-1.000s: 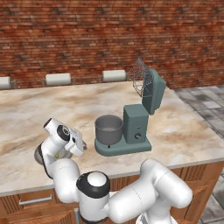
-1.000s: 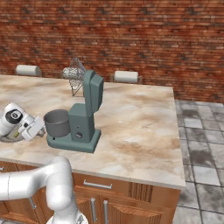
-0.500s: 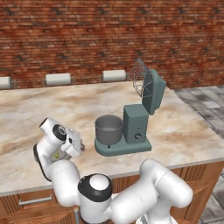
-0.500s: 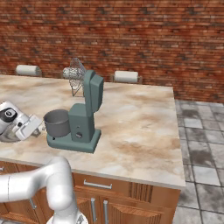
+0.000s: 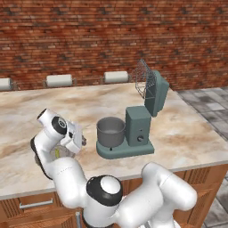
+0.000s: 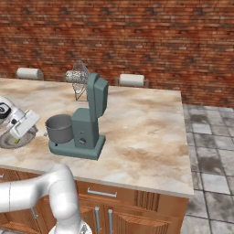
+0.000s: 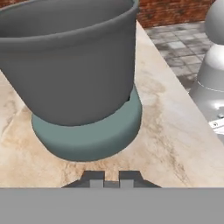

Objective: Add butter and sugar cubes to the stand mixer bowl and then turn on the stand mixer to begin making frosting.

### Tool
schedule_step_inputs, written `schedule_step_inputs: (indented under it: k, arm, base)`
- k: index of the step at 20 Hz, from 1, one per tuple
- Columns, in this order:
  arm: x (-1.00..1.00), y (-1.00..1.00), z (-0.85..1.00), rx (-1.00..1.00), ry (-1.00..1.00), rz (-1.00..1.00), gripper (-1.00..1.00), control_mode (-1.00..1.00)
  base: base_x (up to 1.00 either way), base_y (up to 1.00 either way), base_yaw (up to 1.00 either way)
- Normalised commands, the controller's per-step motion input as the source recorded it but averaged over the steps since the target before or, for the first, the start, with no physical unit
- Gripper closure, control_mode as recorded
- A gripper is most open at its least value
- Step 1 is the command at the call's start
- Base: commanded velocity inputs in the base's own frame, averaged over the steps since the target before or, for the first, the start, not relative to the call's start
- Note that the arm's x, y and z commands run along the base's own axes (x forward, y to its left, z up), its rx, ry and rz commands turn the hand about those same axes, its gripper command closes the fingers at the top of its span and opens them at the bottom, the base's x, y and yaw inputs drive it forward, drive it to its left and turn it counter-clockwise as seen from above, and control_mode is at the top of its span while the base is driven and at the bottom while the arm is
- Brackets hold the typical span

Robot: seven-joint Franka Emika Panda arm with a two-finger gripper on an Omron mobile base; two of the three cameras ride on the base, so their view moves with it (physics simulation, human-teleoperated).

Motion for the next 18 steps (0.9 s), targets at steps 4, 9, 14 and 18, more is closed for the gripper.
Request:
schedule_step_inputs:
  k: [4,9,14,18]
  arm:
    - [0.0,0.0,0.64,0.0,0.0,-0.04,1.0,-1.0]
    - [0.0,0.0,0.56,0.0,0.0,-0.05,1.0,-1.0]
    - [0.0,-0.04,0.48,0.0,-0.01,-0.06,1.0,-1.0]
    - [0.04,-0.32,0.17,0.0,-0.04,-0.08,1.0,-1.0]
  base:
    - [0.0,0.0,0.0]
    - [0.0,0.0,0.0]
    - [0.0,0.0,0.0]
    - [0.0,0.0,0.0]
